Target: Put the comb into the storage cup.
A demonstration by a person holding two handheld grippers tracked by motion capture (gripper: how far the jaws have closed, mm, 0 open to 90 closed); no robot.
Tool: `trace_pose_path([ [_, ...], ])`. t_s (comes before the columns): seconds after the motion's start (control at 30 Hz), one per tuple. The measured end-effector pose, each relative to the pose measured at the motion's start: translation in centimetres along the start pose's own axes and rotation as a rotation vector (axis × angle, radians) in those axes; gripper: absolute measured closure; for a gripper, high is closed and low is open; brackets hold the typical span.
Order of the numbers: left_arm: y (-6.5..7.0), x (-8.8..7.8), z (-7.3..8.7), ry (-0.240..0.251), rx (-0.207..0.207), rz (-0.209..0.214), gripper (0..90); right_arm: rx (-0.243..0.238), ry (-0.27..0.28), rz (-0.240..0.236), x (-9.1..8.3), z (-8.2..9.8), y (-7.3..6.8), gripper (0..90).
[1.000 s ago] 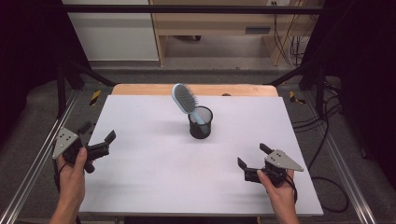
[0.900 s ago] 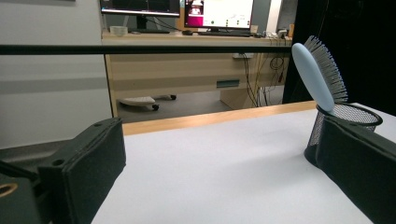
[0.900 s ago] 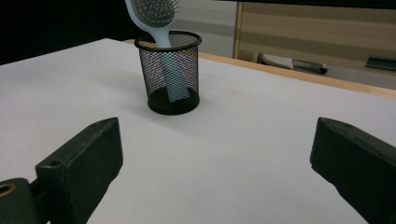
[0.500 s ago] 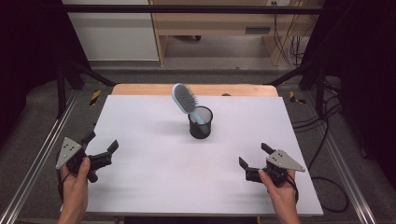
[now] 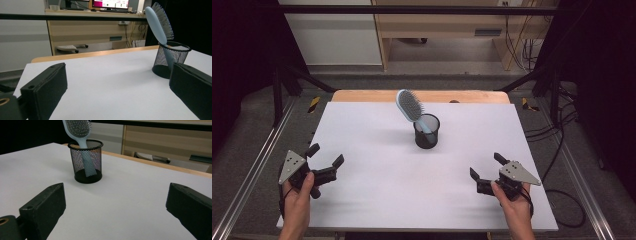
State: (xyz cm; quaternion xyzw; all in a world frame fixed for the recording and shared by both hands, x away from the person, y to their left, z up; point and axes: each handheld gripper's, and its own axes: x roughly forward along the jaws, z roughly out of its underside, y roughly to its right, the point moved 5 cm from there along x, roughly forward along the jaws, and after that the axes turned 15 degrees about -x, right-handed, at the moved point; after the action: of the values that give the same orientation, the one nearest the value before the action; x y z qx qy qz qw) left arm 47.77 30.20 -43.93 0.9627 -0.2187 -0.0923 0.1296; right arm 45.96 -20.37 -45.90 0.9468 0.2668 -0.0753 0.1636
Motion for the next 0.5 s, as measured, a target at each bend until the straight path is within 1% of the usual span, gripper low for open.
trace_pose_path([
  [0.07,0.3,0.1,0.1,-0.006,0.001,0.01,1.5,-0.002,0.003,0.001,-0.1,0.0,0.0,3.0],
  [0.13,0.5,0.1,0.3,-0.01,0.014,0.007,1.5,-0.002,0.006,0.003,-0.1,0.0,0.0,3.0],
  [0.27,1.0,0.2,0.7,-0.023,0.022,0.025,1.5,-0.005,0.007,0.003,-0.3,0.0,0.1,3.0],
  [0.43,1.6,0.3,1.0,-0.034,0.046,0.036,1.5,-0.015,0.008,-0.002,-0.4,0.1,-0.1,3.0],
  [0.5,1.7,0.3,1.1,-0.035,0.048,0.04,1.5,-0.019,0.009,-0.002,-0.4,0.1,-0.1,3.0],
])
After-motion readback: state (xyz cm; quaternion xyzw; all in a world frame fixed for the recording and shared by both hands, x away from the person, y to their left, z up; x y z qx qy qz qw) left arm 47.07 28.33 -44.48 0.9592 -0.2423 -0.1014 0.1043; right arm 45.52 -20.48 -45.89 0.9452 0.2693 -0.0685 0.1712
